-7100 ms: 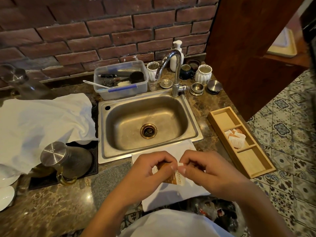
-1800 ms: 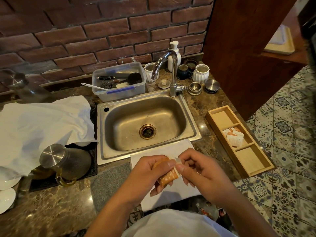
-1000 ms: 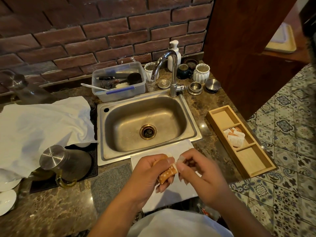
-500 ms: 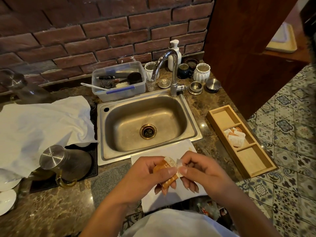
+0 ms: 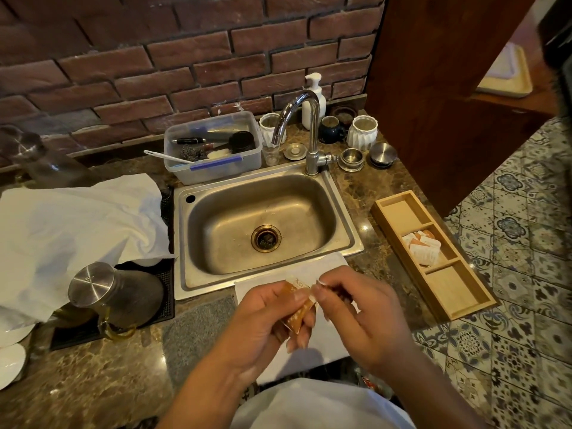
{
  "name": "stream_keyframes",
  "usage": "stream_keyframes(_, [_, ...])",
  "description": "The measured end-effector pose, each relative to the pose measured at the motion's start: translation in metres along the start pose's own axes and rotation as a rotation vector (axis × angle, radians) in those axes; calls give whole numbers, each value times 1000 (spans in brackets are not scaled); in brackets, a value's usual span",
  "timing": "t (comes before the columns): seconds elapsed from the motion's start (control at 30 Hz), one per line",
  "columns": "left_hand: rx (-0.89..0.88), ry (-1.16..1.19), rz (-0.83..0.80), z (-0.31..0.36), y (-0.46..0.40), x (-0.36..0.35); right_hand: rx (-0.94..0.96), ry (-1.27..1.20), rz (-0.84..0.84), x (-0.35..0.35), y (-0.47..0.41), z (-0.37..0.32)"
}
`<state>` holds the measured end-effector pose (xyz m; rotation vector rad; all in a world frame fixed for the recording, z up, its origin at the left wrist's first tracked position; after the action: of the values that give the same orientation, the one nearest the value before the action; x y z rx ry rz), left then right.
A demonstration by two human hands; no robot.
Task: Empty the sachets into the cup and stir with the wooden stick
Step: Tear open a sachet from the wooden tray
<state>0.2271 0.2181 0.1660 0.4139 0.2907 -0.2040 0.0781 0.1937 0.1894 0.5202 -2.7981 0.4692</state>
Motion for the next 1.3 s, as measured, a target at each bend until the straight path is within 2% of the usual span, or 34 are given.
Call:
stream_keyframes(0.1, [-3,-13,31,2,1,1,-48,-54,43,-2,2,4])
stream_keyframes(0.2, [-25,-161,12,7,2,4,-277,-297,-115,0,4,10])
stream_keyframes(0.27, [-26,-230,0,8,3,5,-355,-401,-222,3,6,12])
stream_keyframes(0.53, [-2,-291,-155,9,5,3,-343,-559,-279,7,7,14])
stream_keyframes(0.73, [-13,-360,-220,12,8,6,-334,-494,-304,6,8,17])
stream_keyframes(0.9, [-63,-273,-160,13,1,3,-122,-234,-158,10,1,17])
stream_keyframes(1.03, [-69,-170,-73,8,-4,1,-3,-137,-8,7,1,18])
stream_keyframes(1.17, [-128,-64,18,2,-7,-5,5,-109,191,1,5,19])
stream_keyframes(1.3, [-146,3,105,-2,-9,-13,-40,-251,301,-8,8,17])
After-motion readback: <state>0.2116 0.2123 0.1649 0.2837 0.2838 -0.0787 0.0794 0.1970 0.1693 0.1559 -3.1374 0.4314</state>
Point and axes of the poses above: each hand's wrist, its own y-axis away from the middle knuckle, its own x-axis out of the back of the hand, z = x × y, the point moved 4 cm from there along -y, towards the middle knuckle, and after that the axes turned 12 degrees about -y, right-handed, at the moved point
